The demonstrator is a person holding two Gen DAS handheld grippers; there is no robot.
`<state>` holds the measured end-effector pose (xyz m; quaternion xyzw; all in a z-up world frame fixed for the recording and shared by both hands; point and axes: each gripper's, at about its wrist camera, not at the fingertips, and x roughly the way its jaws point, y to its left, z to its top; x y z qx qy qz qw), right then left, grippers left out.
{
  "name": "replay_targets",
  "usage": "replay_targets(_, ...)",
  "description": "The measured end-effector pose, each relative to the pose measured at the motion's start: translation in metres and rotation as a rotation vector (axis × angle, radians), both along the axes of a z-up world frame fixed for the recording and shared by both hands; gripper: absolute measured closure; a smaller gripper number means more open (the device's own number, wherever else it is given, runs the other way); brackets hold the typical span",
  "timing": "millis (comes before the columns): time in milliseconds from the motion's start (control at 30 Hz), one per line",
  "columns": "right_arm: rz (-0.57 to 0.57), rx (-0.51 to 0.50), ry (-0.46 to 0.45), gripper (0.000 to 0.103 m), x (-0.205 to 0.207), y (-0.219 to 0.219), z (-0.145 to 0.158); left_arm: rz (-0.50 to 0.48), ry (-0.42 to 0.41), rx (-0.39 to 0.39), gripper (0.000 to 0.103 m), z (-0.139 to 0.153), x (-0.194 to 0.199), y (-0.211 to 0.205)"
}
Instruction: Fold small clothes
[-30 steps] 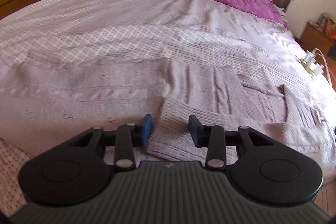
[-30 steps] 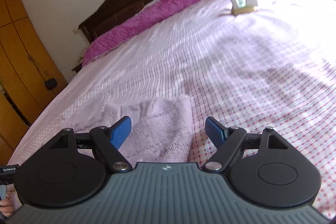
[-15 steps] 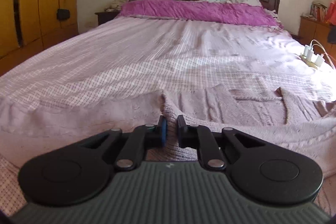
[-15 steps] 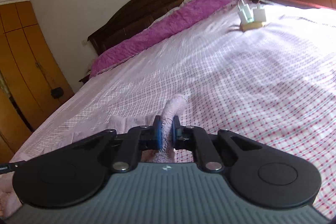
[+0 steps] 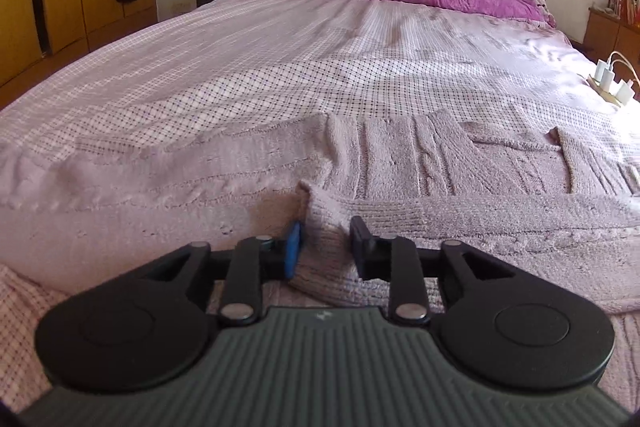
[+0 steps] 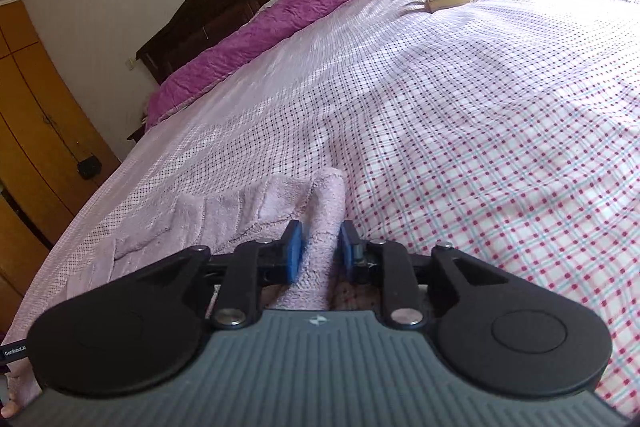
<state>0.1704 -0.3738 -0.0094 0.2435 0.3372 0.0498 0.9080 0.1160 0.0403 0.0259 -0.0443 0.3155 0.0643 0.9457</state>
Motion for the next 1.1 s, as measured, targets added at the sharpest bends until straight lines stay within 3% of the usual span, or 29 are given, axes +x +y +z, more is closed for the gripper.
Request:
replay_targets(67, -0.004, -0.021, -0.020, 0.053, -0.012, 0.000, 0.012, -0.002, 0.000, 0.003, 0.066, 0.005, -0.008, 0.002)
replay_targets(167, 0.020, -0.029, -0.030, 0.047, -0.031, 0.002, 0.031, -0.003, -0.002, -0.003, 0.065, 0.016, -0.023, 0.006)
replay_targets(533, 0.180, 0.012, -0.065, 0.038, -0.107, 0.058, 0.095, 0.112, -0.031, 0.022, 0.065, 0.071, -0.062, 0.068)
replay_targets(800, 0.261, 0.027, -0.019, 0.037, -0.146, 0.106, 0.101, 0.259, -0.028, 0.009, 0.064, 0.087, -0.075, 0.155)
replay_targets(933, 0.268, 0.016, 0.027, 0.037, -0.159, 0.119, 0.094, 0.327, -0.004, 0.007, 0.039, 0.076, -0.072, 0.196)
replay_targets(1100, 0.258, -0.007, 0.063, 0.037, -0.167, 0.128, 0.088, 0.399, 0.033, -0.006, 0.036, 0.055, -0.064, 0.237)
